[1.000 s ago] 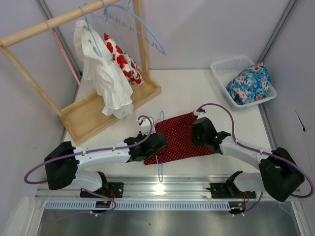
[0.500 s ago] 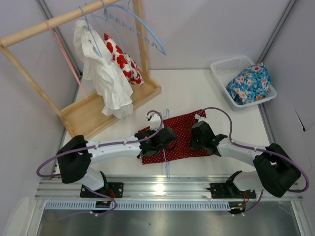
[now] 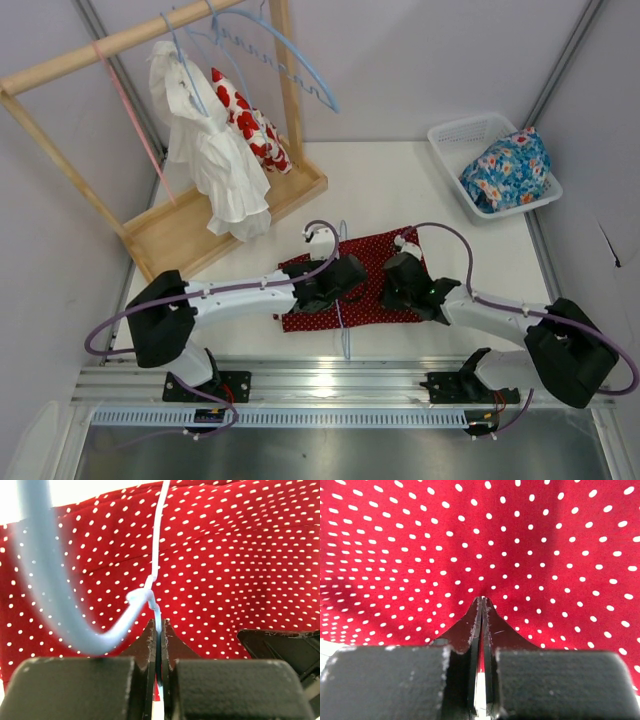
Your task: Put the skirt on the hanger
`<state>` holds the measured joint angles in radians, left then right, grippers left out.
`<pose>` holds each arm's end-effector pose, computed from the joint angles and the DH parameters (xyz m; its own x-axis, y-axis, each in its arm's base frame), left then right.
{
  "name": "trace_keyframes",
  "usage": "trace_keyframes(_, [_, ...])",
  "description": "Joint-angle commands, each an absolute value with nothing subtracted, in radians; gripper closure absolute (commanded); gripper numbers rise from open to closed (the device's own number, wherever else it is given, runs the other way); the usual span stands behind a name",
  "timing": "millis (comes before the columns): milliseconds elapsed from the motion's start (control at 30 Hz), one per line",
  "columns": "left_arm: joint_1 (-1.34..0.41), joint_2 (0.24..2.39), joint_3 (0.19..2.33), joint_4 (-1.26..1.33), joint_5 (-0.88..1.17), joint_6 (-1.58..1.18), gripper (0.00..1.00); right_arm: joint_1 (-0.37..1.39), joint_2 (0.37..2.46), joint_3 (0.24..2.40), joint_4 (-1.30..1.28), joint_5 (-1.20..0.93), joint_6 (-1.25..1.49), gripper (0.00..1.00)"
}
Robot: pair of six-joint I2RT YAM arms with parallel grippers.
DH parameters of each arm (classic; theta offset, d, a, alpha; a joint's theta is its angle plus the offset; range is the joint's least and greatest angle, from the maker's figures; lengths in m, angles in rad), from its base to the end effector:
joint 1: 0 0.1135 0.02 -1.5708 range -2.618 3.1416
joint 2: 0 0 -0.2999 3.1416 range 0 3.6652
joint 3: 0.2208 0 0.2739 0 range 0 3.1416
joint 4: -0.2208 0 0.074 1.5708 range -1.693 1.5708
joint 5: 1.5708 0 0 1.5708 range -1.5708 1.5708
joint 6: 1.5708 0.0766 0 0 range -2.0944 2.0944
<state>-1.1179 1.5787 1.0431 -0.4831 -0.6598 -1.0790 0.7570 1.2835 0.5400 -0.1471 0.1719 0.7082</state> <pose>0.1968 -0.2972 0.2140 -0.6782 -0.1980 -0.7077 -0.0593 0.9746 -0.2159 0.2026 0.1734 0.1482 -0.8185 0.1084 -0.5642 -0.0869 0.9474 0.3081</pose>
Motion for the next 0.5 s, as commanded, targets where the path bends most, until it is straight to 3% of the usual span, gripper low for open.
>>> trace_keyframes(0, [-1.126,1.533,1.127,-0.5,-0.704,-1.017,1.0,0.744,1.2,0.6,-0.187,0.192,0.713,1.0])
trace_keyframes(267, [-1.126,1.482,1.215,-0.543,-0.698,-0.904,1.0,0.677,1.078,0.716,-0.301,0.204,0.637,1.0])
trace_keyframes(467, [-1.124,1.417,1.276,-0.557,-0.695,-0.812,1.0,0.637,1.022,0.716,-0.288,0.173,0.574,0.86])
